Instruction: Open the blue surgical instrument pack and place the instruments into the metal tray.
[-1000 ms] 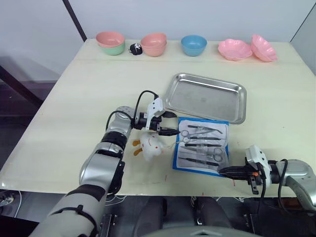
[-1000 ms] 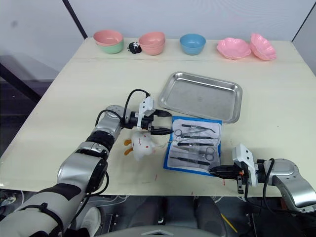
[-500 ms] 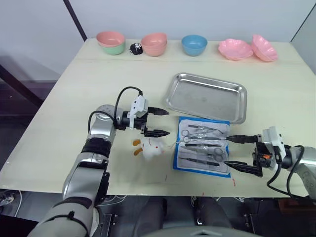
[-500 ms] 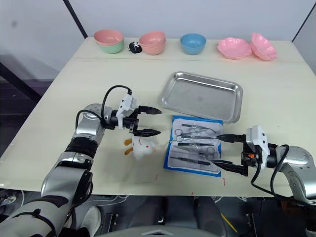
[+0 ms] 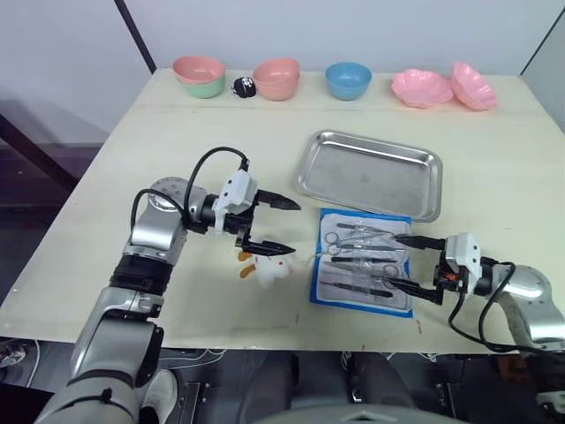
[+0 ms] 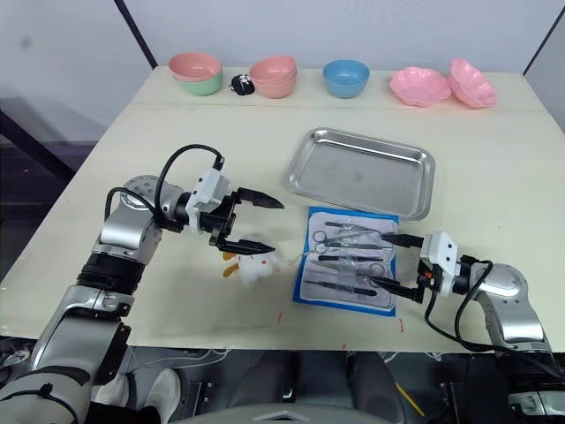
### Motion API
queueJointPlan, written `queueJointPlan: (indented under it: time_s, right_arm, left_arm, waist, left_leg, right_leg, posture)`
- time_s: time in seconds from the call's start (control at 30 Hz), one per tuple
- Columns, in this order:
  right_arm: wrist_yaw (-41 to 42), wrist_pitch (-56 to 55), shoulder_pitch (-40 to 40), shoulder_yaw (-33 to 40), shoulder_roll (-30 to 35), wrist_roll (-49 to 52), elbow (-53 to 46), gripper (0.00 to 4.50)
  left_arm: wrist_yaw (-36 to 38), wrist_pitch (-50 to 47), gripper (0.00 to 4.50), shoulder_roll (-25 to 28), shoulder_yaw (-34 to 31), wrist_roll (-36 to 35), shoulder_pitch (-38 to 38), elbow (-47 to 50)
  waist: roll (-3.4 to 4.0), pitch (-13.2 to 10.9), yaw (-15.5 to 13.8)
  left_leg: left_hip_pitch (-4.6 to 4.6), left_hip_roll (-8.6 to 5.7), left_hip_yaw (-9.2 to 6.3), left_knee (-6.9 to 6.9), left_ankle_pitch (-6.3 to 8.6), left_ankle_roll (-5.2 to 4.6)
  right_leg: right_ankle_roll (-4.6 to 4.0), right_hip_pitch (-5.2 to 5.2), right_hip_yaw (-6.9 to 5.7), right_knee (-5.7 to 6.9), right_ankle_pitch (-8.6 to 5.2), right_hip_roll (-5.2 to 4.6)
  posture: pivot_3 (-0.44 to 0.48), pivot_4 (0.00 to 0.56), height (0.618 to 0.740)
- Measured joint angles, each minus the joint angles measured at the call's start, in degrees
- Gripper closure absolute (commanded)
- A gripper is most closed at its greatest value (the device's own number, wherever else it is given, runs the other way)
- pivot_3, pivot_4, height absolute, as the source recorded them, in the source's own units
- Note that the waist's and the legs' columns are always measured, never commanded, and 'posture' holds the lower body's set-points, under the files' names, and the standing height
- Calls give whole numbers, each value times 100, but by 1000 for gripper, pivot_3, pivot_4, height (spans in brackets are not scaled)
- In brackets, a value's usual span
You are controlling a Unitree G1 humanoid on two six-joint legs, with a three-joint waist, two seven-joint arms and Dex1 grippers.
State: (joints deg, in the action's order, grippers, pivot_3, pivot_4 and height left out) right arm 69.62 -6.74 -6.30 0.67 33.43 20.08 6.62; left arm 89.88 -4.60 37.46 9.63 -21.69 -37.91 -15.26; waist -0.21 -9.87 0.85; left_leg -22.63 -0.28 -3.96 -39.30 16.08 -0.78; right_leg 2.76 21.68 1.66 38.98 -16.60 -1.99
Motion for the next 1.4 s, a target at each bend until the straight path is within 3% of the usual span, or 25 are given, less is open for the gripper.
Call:
queueJointPlan:
  time_s: [0.2, 0.67, 0.9, 1.1, 1.2, 1.33, 1.4]
  right_arm:
    - [-21, -122, -198, -69, -70, -167, 493, 25]
    - [69, 233, -322, -258, 20, -179, 599, 25]
    - [51, 233, -332, -298, 20, -190, 608, 25]
    - [20, 231, -359, -314, 18, -191, 646, 25]
    - [6, 225, -371, -361, 8, -193, 668, 0]
    - [-10, 203, -361, -365, 9, -193, 671, 0]
    - [-16, 188, -349, -364, 9, -193, 671, 0]
  left_arm:
    - [1, -97, 0, 55, 7, -102, 4, 138]
    - [1, -8, 0, 27, 7, -174, 3, 218]
    - [-117, 397, 0, -327, 3, 118, -76, -200]
    - [-143, 582, 0, -739, 142, 475, -684, -1041]
    - [-122, 663, 607, -965, 231, 606, -897, -1490]
    - [-105, 916, 2138, -1353, 231, 807, -1373, -2451]
    - [-102, 1047, 2138, -1471, 245, 903, -1494, -2750]
  waist:
    - [1, 0, 2]
    - [-7, 5, 3]
    - [-12, 10, 2]
    - [-22, 16, 1]
    - [-23, 16, 25]
    - [-25, 17, 23]
    - [-25, 17, 19]
  left_leg:
    - [1, 1, 1, 0, 0, 0]
    - [16, 2, 6, 0, 0, 0]
    - [20, 0, 8, 0, 0, 0]
    - [22, -9, 12, -1, 0, 0]
    - [23, -9, 18, -1, 0, -1]
    - [23, -10, 19, -1, 0, -1]
    - [23, -10, 21, -1, 0, -1]
  right_leg:
    - [0, 0, 1, 1, 0, 2]
    - [0, -10, 5, 3, 0, 3]
    - [-1, -11, 7, 5, 1, 4]
    - [0, -13, 8, 5, 1, 7]
    - [0, -12, 15, 7, 1, 9]
    - [0, -12, 14, 7, 1, 10]
    - [0, -12, 16, 7, 1, 9]
  posture:
    - [0, 150, 740]
    - [0, 150, 740]
    - [0, 150, 740]
    - [0, 150, 740]
    - [0, 150, 740]
    - [0, 150, 740]
    - [0, 150, 740]
